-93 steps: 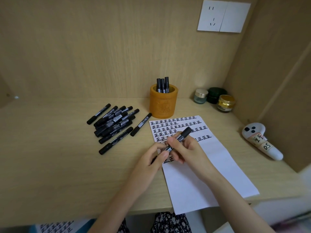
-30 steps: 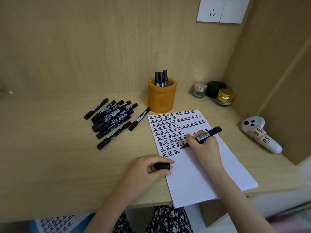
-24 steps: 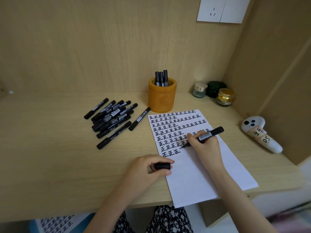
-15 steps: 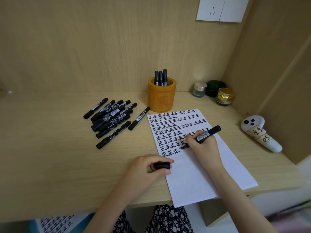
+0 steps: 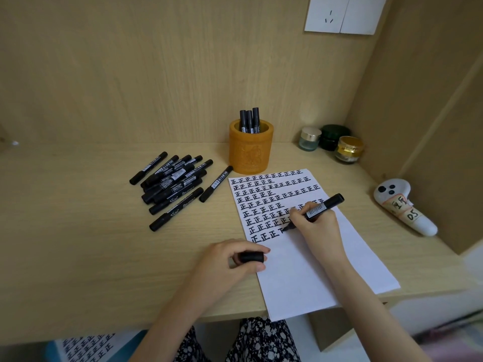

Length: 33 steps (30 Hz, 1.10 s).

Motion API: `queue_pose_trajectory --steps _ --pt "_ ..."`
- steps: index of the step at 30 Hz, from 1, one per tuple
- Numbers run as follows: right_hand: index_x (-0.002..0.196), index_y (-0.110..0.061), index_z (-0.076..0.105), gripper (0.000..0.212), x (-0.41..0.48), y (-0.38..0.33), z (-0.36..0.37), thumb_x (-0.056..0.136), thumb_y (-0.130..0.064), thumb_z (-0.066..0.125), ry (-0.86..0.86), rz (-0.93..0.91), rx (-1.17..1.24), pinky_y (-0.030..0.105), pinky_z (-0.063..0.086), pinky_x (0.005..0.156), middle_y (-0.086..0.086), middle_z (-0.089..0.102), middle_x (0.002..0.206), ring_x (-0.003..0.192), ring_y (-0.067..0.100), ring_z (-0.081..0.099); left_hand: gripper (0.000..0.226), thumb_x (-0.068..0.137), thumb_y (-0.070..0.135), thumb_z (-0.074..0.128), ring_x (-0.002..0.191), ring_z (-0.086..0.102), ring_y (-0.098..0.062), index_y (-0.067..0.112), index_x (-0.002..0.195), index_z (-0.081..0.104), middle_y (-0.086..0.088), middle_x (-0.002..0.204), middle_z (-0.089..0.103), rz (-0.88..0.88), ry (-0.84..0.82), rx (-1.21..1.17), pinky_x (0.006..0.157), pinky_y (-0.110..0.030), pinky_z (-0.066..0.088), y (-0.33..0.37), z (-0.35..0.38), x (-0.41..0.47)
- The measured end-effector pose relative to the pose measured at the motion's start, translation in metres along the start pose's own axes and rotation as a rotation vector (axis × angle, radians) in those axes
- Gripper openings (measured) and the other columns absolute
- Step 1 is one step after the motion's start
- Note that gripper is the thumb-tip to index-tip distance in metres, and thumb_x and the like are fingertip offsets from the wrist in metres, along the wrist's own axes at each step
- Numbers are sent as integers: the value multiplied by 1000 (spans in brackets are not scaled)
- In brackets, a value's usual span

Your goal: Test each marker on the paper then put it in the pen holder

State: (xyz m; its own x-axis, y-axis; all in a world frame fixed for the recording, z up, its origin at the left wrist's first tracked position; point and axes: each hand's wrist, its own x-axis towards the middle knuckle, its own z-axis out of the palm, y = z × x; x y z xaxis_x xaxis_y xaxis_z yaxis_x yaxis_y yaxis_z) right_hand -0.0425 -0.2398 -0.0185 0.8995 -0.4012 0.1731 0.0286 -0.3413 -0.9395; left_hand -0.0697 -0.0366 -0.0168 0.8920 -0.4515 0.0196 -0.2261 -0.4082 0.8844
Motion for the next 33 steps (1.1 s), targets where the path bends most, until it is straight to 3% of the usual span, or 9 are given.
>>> queue_pose_trajectory --steps 8,10,14,22,27,33 --pt "62 4 47 30 1 1 0 84 -8 64 9 8 11 17 25 43 1 40 51 47 8 30 28 78 31 72 94 62 -9 50 99 66 26 95 69 8 3 10 91 -34 50 -2 0 1" --pt "60 -3 49 29 1 2 -1 84 -8 65 11 17 32 16 26 43 -4 41 48 45 6 32 29 78 30 72 93 62 -8 50 98 66 26 95 69 10 4 9 91 -34 50 -1 0 1" --pt "67 8 54 32 1 4 0 85 -15 68 -26 2 45 18 32 49 3 49 56 52 9 40 27 78 29 72 93 62 -4 47 98 68 25 95 69 6 8 -5 92 -33 50 -1 0 1" --pt "65 5 52 30 1 5 1 85 -12 67 -39 -7 43 22 32 50 3 47 56 54 13 41 26 78 28 72 93 62 -1 45 99 68 26 95 69 1 4 -4 93 -31 50 0 0 1" --pt "59 -9 51 28 0 3 1 83 -7 66 -33 0 26 18 31 49 -1 46 54 53 11 39 26 78 30 71 93 61 -2 45 100 68 27 96 68 1 6 9 92 -32 50 -1 0 0" --pt "61 -6 51 27 0 2 -1 84 -7 65 -23 2 51 20 30 49 0 44 55 54 12 37 26 78 30 71 94 61 -1 46 99 68 27 95 68 0 4 6 92 -31 50 -1 0 1"
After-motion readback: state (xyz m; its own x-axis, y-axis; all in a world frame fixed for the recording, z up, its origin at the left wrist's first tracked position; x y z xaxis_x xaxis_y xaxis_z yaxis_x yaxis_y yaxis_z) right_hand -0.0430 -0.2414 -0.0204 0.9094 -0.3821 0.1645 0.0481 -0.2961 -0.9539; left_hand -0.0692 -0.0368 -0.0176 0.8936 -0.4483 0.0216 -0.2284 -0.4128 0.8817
